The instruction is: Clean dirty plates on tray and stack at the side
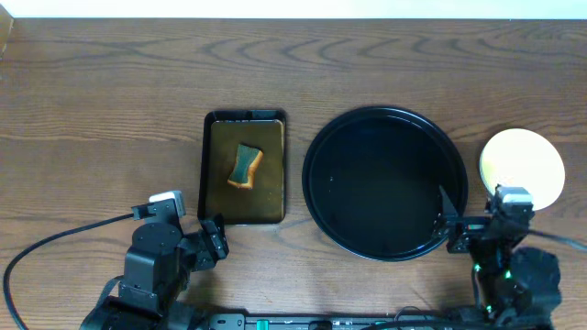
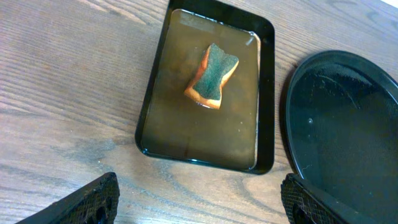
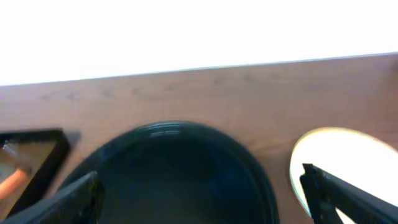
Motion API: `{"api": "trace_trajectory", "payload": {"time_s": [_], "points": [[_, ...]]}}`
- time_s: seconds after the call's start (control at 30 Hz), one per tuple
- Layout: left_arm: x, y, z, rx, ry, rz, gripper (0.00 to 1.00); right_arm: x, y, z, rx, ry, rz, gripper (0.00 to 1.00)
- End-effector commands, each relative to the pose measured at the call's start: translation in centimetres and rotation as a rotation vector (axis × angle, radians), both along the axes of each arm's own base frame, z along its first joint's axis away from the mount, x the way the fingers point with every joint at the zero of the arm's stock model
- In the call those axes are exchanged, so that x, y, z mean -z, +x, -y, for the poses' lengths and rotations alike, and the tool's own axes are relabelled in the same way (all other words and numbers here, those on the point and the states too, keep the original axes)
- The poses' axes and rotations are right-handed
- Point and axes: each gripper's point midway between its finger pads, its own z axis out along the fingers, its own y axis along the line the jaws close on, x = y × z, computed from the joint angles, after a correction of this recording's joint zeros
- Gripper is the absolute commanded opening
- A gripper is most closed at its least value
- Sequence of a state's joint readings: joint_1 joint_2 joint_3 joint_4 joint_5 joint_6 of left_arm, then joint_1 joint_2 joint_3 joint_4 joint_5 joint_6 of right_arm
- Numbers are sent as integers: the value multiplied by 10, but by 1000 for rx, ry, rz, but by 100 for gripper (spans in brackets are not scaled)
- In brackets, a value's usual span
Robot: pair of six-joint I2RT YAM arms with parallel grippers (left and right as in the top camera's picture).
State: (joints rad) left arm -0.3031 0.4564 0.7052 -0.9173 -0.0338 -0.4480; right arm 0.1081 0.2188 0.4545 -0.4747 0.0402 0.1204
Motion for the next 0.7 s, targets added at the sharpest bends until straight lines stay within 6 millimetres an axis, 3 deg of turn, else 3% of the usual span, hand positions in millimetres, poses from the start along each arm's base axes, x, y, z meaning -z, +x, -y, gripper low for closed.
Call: {"api": "trace_trajectory", "payload": {"time_s": [0.0, 0.4, 0.6, 0.67], "points": [[2, 0, -2, -1, 18, -1, 84, 3, 0, 3, 6, -19, 89, 99], [2, 0, -2, -1, 18, 0, 84, 1, 16, 13, 80, 13, 428, 99], [2, 0, -2, -1, 18, 0, 84, 65, 22, 10, 63, -16, 193, 99], [2, 0, -2, -1, 18, 0, 84, 70, 21, 8, 52, -14, 172, 99]]}}
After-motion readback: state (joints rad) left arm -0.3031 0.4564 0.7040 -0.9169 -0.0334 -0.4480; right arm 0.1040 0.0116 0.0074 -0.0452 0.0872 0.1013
